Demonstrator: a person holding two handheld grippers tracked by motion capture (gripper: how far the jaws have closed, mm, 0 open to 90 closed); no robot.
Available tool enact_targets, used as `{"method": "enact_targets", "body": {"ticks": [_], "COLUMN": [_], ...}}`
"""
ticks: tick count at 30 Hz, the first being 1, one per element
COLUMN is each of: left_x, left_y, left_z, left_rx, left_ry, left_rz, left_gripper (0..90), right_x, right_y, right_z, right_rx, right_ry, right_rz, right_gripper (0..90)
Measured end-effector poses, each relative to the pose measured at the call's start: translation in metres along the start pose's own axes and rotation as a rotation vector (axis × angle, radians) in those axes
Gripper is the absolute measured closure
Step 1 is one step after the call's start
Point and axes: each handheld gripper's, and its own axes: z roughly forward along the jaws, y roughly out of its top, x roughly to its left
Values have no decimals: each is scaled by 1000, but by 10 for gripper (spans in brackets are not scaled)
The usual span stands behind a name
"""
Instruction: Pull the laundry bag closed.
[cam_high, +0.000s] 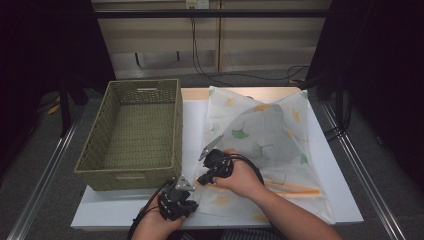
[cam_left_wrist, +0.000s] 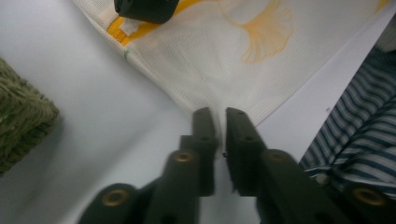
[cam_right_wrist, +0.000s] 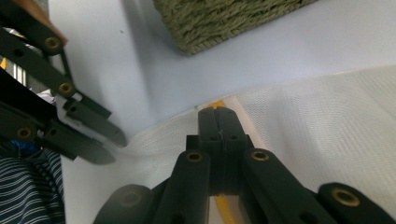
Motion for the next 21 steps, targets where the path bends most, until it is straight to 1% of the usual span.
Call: {"method": "enact_targets", "body": {"ticks": [1, 2, 3, 4, 5, 6, 8, 10, 11, 12, 13, 15, 16, 17, 18, 19, 21], "left_x": [0, 0, 1, 1, 3, 3, 5, 6, 6, 6, 7, 8, 8, 9, 10, 11, 11], "left_y": [1, 2, 3, 4, 5, 6, 8, 11, 12, 13, 14, 15, 17, 18, 20, 21, 24], "left_z": [-3, -4, -6, -7, -9, -8, -6, -3, -1, 0, 1, 4, 7, 8, 10, 10, 14], "left_rx": [-2, -36, -50, -69, -58, -69, -77, -63, -68, -65, -60, -62, -57, -48, -55, -53, -67], "left_ry": [6, 11, 24, 23, 28, 39, 31, 21, 19, 21, 24, 24, 23, 24, 33, 31, 31], "left_rz": [2, -24, -38, -53, -48, -65, -78, -81, -83, -93, -90, -96, -100, -94, -98, -99, -100], "left_gripper": [795, 782, 760, 747, 731, 710, 674, 659, 646, 645, 641, 627, 625, 625, 625, 625, 626], "right_x": [0, 1, 2, 2, 3, 4, 5, 7, 7, 7, 6, 6, 5, 5, 4, 5, 5], "right_y": [1, 1, 1, 2, 2, 2, 3, 3, 3, 3, 3, 2, 1, 1, 0, -1, -2], "right_z": [-2, -4, -6, -8, -10, -11, -15, -18, -19, -20, -22, -23, -23, -24, -25, -25, -27], "right_rx": [-2, -3, -2, -7, -7, -12, -19, -24, -24, -27, -29, -34, -36, -38, -40, -39, -37], "right_ry": [0, 8, 11, 12, 20, 26, 26, 23, 29, 26, 31, 35, 40, 46, 47, 44, 49], "right_rz": [4, 6, 14, 7, 5, 1, -21, -28, -26, -27, -29, -20, -19, -21, -21, -10, -20], "right_gripper": [900, 900, 900, 900, 900, 900, 900, 900, 900, 900, 900, 900, 900, 900, 900, 900, 900]}}
